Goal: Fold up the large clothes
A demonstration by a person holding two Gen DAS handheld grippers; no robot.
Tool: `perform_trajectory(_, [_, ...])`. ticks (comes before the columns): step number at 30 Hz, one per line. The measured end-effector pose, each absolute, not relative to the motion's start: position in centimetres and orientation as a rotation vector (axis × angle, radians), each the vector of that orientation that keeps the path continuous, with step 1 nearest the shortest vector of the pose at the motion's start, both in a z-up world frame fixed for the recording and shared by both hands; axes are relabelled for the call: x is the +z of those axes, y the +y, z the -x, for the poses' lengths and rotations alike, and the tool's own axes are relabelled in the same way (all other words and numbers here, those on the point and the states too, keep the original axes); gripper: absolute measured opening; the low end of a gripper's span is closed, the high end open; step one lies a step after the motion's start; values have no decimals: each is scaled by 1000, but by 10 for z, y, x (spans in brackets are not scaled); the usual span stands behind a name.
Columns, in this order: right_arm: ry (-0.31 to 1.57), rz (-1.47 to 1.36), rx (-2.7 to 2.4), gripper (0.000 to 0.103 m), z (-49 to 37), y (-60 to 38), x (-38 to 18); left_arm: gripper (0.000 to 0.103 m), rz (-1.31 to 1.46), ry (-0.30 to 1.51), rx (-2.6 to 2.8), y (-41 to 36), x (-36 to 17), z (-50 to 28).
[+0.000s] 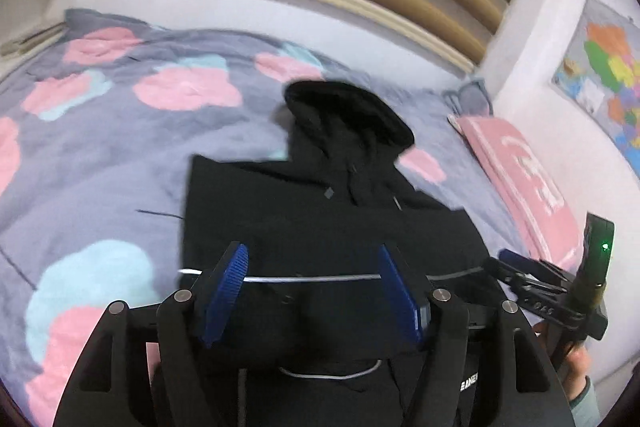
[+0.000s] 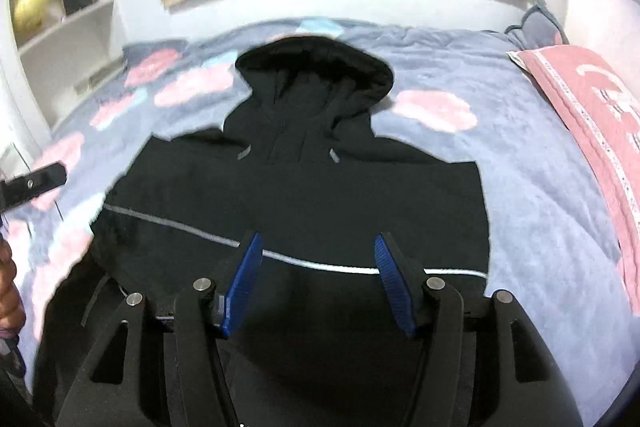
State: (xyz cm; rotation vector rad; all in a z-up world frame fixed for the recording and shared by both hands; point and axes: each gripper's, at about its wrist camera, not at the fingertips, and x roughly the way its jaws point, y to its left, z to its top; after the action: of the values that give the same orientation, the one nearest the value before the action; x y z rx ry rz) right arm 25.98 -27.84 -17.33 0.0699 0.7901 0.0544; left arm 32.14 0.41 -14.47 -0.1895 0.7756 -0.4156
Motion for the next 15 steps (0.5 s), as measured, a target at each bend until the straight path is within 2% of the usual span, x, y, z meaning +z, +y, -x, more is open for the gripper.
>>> perform_trajectory(5, [892, -20, -1, 62, -273, -289, -234, 67, 114, 960, -379, -15, -222, -354])
perform_trajectory(6, [897, -11, -1, 62, -274, -293, -244, 58, 95, 1007, -352, -14, -240, -361])
perform_trajectory(7, [871, -18, 19, 62, -271, -296, -251, 58, 91, 1031, -350, -13, -259, -367])
perform_trajectory(15, [825, -26, 8, 64, -264, -296, -253, 58, 63, 934, -374, -9, -253, -354])
